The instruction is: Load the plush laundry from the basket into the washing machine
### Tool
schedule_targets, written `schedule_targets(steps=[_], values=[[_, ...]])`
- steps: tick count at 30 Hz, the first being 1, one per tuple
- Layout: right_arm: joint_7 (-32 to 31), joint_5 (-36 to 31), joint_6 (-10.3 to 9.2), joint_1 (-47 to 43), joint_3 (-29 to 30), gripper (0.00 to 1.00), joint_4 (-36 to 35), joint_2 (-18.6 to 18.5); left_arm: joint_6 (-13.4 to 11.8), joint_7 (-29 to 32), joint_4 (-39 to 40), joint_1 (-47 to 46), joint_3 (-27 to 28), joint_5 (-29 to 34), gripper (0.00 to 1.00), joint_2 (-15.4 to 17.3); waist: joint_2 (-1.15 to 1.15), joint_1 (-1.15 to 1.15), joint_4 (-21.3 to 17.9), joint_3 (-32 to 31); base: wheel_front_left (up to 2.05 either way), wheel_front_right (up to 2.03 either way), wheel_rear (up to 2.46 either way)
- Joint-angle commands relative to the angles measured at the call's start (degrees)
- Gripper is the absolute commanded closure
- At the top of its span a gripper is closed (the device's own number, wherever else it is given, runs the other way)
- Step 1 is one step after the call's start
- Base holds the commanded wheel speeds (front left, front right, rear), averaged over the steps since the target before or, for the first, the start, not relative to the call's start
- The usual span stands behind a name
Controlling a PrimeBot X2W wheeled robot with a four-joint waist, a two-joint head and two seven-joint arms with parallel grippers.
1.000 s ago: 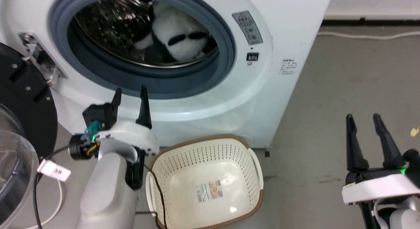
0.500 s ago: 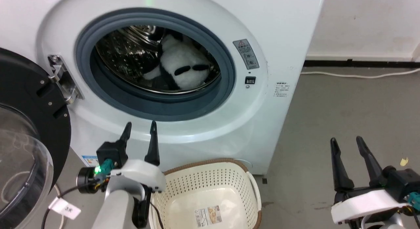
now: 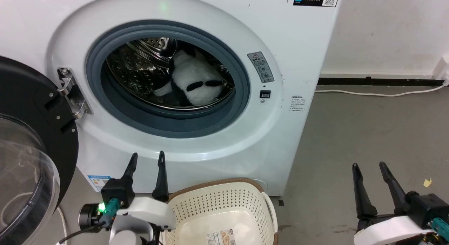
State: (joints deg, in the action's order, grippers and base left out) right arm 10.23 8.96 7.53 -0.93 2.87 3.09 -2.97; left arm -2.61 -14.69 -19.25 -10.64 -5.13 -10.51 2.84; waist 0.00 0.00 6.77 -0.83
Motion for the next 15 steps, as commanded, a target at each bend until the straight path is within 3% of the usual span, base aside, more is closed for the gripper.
schedule_targets(steps=[1, 15], values=[[0.38, -0.39, -0.04, -0.82, 0.05, 0.00, 0.25, 0.09, -0.09, -0.30, 0.70, 1.35, -0.19, 0.34, 0.00, 0.14, 0.00, 0.00, 0.03, -0.01, 0.00, 0.00, 0.00], [0.65, 0.10, -0.04, -1.92, 0.04, 0.00, 0.77, 0.09, 0.88, -0.18, 2.65, 4.32, -0.05, -2.08, 0.00, 0.46, 0.00, 0.00, 0.28, 0.68, 0.00, 0.00, 0.00]])
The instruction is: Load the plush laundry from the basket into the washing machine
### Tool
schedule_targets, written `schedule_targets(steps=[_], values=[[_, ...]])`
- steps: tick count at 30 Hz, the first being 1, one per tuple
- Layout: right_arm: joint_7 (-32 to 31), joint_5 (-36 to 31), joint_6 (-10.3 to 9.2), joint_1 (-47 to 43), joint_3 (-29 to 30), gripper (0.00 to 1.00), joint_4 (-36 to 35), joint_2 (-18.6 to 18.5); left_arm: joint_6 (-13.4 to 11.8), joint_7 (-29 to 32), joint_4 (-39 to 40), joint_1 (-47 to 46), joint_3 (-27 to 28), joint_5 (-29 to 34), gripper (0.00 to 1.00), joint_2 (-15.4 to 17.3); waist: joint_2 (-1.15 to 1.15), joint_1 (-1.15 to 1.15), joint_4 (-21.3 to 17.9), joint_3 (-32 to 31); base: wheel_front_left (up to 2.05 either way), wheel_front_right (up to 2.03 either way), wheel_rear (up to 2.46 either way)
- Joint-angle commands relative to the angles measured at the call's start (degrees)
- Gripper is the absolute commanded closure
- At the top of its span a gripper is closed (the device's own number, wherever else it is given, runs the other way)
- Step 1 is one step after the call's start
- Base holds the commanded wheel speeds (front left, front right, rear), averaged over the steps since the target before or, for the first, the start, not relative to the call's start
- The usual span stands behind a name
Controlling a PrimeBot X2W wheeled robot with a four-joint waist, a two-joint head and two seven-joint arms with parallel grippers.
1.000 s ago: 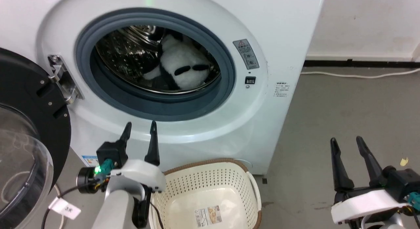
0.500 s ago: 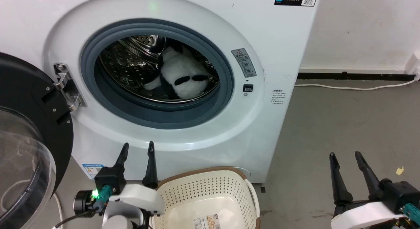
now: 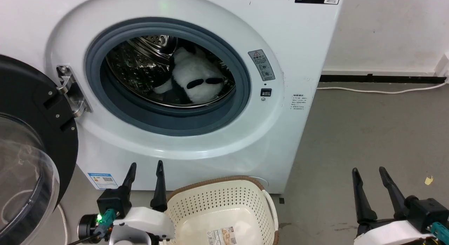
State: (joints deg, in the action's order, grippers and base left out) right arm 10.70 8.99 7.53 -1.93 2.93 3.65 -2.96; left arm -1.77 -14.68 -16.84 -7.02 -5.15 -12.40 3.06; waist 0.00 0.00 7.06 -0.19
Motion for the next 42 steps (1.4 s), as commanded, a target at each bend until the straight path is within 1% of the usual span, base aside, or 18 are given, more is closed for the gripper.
schedule_targets(steps=[1, 21, 34, 35, 36, 42], values=[[0.16, 0.08, -0.04, -0.90, -0.02, 0.00, 0.19, 0.08, -0.01, -0.09, 0.27, 0.77, -0.07, -0.38, 0.00, 0.23, 0.00, 0.00, -0.01, 0.11, 0.00, 0.00, 0.00], [-0.11, 0.14, -0.04, -0.47, 0.00, 0.00, 0.39, 0.08, -1.37, -0.02, 1.97, 0.73, -0.77, -1.00, 0.00, 0.41, 0.00, 0.00, 0.02, 0.90, 0.00, 0.00, 0.00], [-0.05, 0.25, -0.04, 0.09, -0.17, 0.00, 0.51, 0.08, -1.39, -0.12, 1.37, -0.58, -1.04, -1.47, 0.00, 0.74, 0.00, 0.00, -0.15, 1.60, 0.00, 0.00, 0.00], [-0.04, 0.25, -0.04, 0.13, -0.18, 1.00, 0.56, 0.08, -1.41, -0.13, 1.33, -0.62, -1.04, -1.49, 1.00, 0.75, 0.00, 0.00, -0.16, 1.60, 0.00, 0.00, 0.00], [-0.07, 0.13, 0.00, -0.08, -0.08, 1.00, 0.37, 0.00, -1.15, 0.09, 1.47, -0.04, -1.05, -1.33, 1.00, 0.33, 0.00, 0.00, -0.15, 1.61, 0.00, 0.00, 0.00], [-0.27, -0.04, 0.01, -0.04, -0.11, 1.00, 0.29, -0.01, -1.09, 0.37, 1.77, 0.09, -0.95, -1.07, 1.00, 0.10, 0.00, 0.00, -0.30, 1.59, 0.00, 0.00, 0.00]])
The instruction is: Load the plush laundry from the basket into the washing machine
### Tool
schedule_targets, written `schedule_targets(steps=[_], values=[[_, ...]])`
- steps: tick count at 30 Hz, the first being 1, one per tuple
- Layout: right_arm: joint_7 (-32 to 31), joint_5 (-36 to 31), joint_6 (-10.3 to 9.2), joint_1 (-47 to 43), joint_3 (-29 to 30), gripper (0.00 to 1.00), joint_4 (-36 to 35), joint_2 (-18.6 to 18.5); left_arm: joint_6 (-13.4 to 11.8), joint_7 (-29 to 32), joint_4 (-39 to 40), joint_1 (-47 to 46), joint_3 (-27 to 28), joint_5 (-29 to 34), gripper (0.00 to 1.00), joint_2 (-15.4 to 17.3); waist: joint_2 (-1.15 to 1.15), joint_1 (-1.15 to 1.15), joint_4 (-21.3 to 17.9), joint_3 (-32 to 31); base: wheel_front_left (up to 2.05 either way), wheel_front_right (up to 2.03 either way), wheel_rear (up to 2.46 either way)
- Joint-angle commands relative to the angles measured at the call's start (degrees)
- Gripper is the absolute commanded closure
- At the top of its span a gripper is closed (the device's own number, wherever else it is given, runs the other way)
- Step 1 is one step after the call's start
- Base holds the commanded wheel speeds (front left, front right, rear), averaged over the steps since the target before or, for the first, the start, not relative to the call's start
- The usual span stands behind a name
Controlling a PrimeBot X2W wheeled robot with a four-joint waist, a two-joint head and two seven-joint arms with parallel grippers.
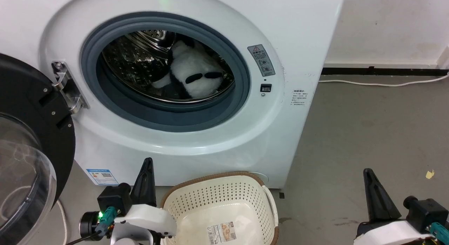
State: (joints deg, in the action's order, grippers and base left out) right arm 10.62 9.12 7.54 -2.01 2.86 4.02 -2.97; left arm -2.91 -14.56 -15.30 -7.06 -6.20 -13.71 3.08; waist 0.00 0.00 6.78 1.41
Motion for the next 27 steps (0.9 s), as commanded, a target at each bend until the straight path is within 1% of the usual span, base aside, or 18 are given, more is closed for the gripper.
schedule_targets(steps=[1, 27], values=[[-0.28, -0.25, 0.00, 0.05, -0.07, 1.00, -0.11, 0.00, 0.07, 0.36, 0.36, 0.19, 0.16, 0.35, 1.00, 0.08, 0.00, 0.00, -0.08, -0.02, 0.00, 0.00, 0.00], [-2.48, -2.14, -0.01, 0.47, -0.66, 1.00, -0.94, 0.02, 0.67, 3.39, 3.55, 1.65, 1.45, 3.20, 1.00, 0.02, 0.00, 0.00, -1.51, -0.32, 0.00, 0.00, 0.00]])
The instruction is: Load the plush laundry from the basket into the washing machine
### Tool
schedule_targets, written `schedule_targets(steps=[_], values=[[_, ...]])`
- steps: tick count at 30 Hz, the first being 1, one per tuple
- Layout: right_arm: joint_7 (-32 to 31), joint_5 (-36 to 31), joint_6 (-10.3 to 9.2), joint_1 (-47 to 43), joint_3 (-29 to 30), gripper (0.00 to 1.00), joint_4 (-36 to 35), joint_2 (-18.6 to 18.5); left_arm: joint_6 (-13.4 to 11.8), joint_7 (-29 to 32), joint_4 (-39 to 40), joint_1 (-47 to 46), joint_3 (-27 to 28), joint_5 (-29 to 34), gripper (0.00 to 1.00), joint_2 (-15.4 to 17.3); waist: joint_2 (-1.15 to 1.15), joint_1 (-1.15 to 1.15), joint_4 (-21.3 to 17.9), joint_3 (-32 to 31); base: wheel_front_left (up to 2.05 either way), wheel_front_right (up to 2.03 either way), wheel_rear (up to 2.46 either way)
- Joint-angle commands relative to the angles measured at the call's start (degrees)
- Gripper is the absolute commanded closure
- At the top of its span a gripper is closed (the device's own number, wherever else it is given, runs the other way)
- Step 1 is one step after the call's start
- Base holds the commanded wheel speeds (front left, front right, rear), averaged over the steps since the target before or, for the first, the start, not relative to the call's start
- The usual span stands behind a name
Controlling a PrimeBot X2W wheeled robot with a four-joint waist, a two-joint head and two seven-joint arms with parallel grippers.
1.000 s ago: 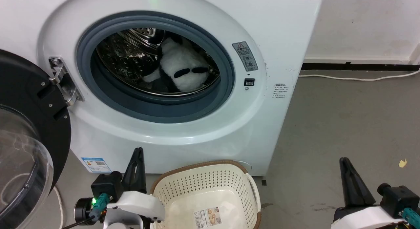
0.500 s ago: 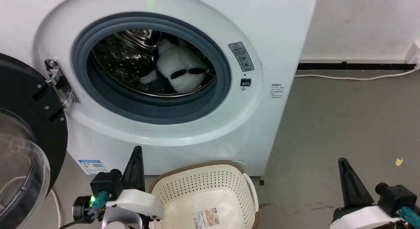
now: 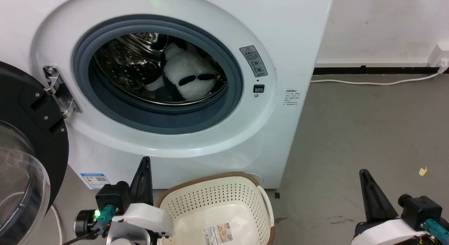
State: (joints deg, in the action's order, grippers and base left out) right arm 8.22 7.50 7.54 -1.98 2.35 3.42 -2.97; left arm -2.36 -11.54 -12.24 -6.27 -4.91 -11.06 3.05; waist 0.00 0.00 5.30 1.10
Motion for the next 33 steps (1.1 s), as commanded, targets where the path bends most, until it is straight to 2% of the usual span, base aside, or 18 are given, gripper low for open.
schedule_targets(steps=[1, 33], values=[[-0.17, -0.59, -0.01, 0.46, -0.17, 1.00, -0.38, 0.02, 0.15, 0.49, 0.62, 0.91, 0.20, 0.66, 1.00, 0.05, 0.00, 0.00, -0.08, -0.02, 0.00, 0.00, 0.00], [-2.89, -2.92, -0.03, 0.97, -0.90, 1.00, -1.41, 0.05, 0.89, 4.22, 4.54, 2.72, 1.79, 4.17, 1.00, -0.02, 0.00, 0.00, -1.84, -0.38, 0.00, 0.00, 0.00]])
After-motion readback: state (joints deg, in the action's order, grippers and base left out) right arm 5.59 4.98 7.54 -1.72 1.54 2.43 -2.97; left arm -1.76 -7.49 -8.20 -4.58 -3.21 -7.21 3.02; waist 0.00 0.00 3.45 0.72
